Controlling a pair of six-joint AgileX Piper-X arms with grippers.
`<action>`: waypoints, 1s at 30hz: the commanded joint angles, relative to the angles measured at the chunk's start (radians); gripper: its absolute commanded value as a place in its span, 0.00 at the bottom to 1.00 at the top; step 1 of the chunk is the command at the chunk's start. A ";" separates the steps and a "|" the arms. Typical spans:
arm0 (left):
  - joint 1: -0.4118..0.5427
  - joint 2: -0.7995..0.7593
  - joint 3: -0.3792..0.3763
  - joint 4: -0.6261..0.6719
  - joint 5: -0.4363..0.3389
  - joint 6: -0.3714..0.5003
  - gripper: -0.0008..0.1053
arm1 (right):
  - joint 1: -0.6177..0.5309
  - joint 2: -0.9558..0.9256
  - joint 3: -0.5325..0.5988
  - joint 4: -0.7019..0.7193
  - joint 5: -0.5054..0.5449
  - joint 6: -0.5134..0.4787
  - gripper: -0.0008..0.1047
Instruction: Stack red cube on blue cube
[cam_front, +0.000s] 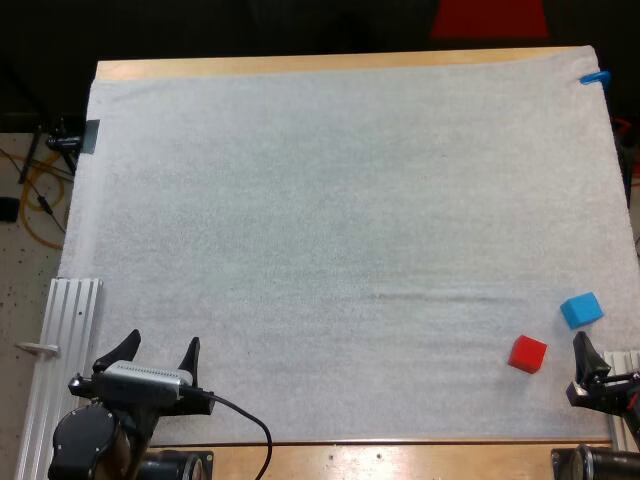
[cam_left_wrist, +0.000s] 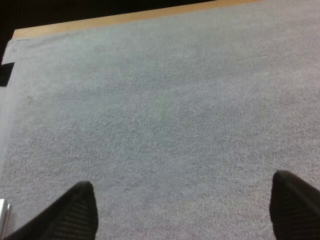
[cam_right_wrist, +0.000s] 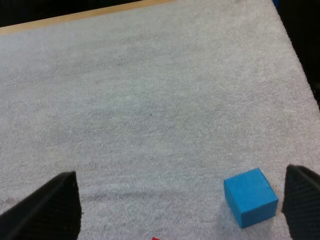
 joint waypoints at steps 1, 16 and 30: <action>-0.004 -0.140 -0.008 -0.002 0.011 -0.002 0.66 | 0.000 -0.039 -0.002 -0.003 0.005 0.000 0.76; -0.072 -0.070 -0.047 -0.016 0.133 0.013 0.66 | 0.011 0.041 -0.062 0.020 -0.018 -0.008 0.76; -0.443 0.357 -0.408 0.119 0.292 0.034 0.66 | 0.239 0.424 -0.427 0.297 0.002 -0.136 0.76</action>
